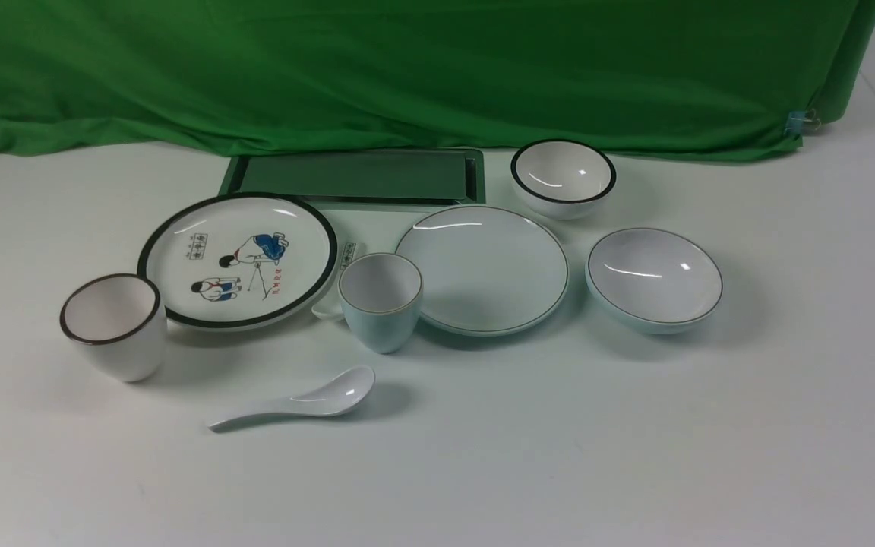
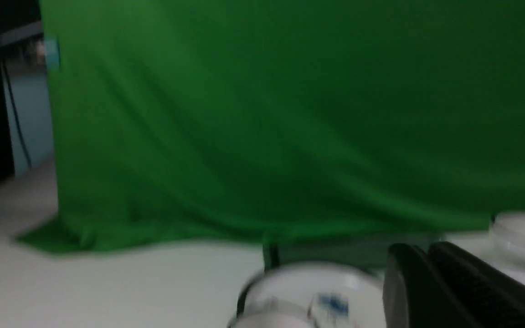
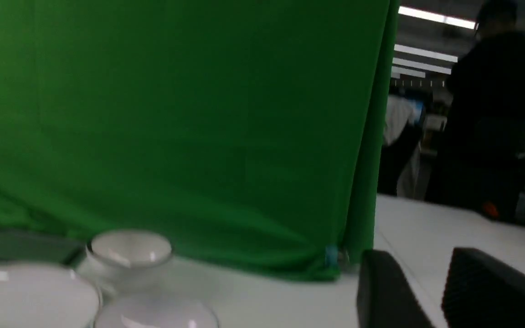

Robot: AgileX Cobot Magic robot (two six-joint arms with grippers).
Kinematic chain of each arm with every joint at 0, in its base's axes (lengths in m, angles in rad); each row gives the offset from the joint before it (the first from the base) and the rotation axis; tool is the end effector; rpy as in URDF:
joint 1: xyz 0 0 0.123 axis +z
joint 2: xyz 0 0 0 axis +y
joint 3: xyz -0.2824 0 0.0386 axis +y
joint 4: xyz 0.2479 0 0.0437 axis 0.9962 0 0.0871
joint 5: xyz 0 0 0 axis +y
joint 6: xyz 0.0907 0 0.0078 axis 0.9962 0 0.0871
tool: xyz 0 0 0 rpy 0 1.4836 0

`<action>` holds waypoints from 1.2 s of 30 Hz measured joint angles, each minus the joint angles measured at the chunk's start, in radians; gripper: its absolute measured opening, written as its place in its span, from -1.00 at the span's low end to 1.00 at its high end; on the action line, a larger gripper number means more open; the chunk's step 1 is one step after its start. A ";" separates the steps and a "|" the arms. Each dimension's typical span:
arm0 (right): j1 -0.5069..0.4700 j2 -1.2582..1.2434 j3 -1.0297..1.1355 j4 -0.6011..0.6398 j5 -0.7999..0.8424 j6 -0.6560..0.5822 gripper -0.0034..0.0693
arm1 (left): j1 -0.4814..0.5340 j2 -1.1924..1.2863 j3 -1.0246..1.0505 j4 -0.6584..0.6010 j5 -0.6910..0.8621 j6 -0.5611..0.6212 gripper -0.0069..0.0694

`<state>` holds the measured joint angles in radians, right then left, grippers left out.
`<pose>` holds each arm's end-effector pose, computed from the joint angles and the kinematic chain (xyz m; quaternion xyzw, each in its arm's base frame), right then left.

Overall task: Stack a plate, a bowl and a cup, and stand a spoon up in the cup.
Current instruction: Use the right arm to grab a blue rice bowl

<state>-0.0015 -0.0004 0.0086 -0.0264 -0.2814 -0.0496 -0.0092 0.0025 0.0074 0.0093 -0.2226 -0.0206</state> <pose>0.0511 0.0006 0.2351 -0.0239 0.5685 -0.0293 0.8218 0.0530 -0.0007 0.2303 0.0001 0.5935 -0.0090 0.8048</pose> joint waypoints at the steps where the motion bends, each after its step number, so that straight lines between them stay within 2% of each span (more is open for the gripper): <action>1: 0.000 0.000 0.000 -0.001 -0.040 0.035 -0.24 | 0.000 0.000 0.000 0.001 -0.060 0.000 -0.84; 2: 0.000 0.000 0.000 -0.001 -0.050 0.050 -0.24 | 0.000 0.000 0.000 0.001 -0.074 0.000 -0.84; 4: 0.000 0.000 0.000 -0.001 -0.174 0.224 -0.24 | 0.000 0.000 0.000 0.004 -0.237 0.001 -0.84; 5: 0.000 0.000 0.000 -0.001 -0.189 0.251 -0.24 | 0.000 0.000 0.000 0.005 -0.259 -0.003 -0.84; 7: 0.000 0.000 0.000 -0.001 -0.237 0.362 -0.24 | 0.000 0.000 0.000 0.008 -0.382 -0.084 -0.84; 11: 0.000 0.001 -0.003 -0.002 -0.248 0.405 -0.29 | 0.000 0.002 -0.010 -0.023 -0.447 -0.137 -0.84; 14: 0.000 0.069 -0.103 -0.002 -0.185 0.354 -0.65 | 0.000 0.071 -0.162 -0.035 -0.343 -0.138 -0.84; 15: 0.000 0.084 -0.124 -0.002 -0.177 0.338 -0.70 | 0.000 0.086 -0.190 -0.035 -0.320 -0.137 -0.84; 17: 0.000 0.217 -0.299 -0.002 -0.104 0.195 -0.84 | 0.000 0.220 -0.395 -0.035 -0.140 -0.117 -0.84; 19: 0.000 0.274 -0.357 -0.002 -0.073 0.146 -0.86 | 0.000 0.277 -0.460 -0.035 -0.090 -0.099 -0.84; 21: 0.000 0.422 -0.474 -0.002 0.002 0.063 -0.87 | 0.000 0.438 -0.576 -0.035 -0.008 -0.065 -0.84; 25: 0.001 0.687 -0.594 -0.002 0.168 0.033 -0.87 | 0.000 0.677 -0.704 -0.039 0.181 -0.056 -0.84; 27: 0.017 0.813 -0.659 -0.002 0.348 0.033 -0.87 | -0.006 0.803 -0.776 -0.065 0.355 -0.053 -0.84; 28: 0.020 0.826 -0.666 -0.002 0.366 0.033 -0.87 | -0.007 0.803 -0.783 -0.065 0.372 -0.053 -0.84; 30: 0.069 1.005 -0.750 0.010 0.594 0.015 -0.87 | -0.025 0.952 -0.861 -0.112 0.578 -0.018 -0.84; 33: 0.128 1.187 -0.847 0.052 0.791 -0.068 -0.87 | -0.042 1.062 -0.912 -0.179 0.699 0.064 -0.84; 36: 0.174 1.391 -0.990 0.120 0.919 -0.134 -0.80 | -0.069 1.155 -0.931 -0.293 0.736 0.170 -0.84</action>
<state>0.1727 1.3904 -0.9811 0.0940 0.6374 -0.1833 -0.0779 1.1576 -0.9232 -0.2841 0.5129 0.1497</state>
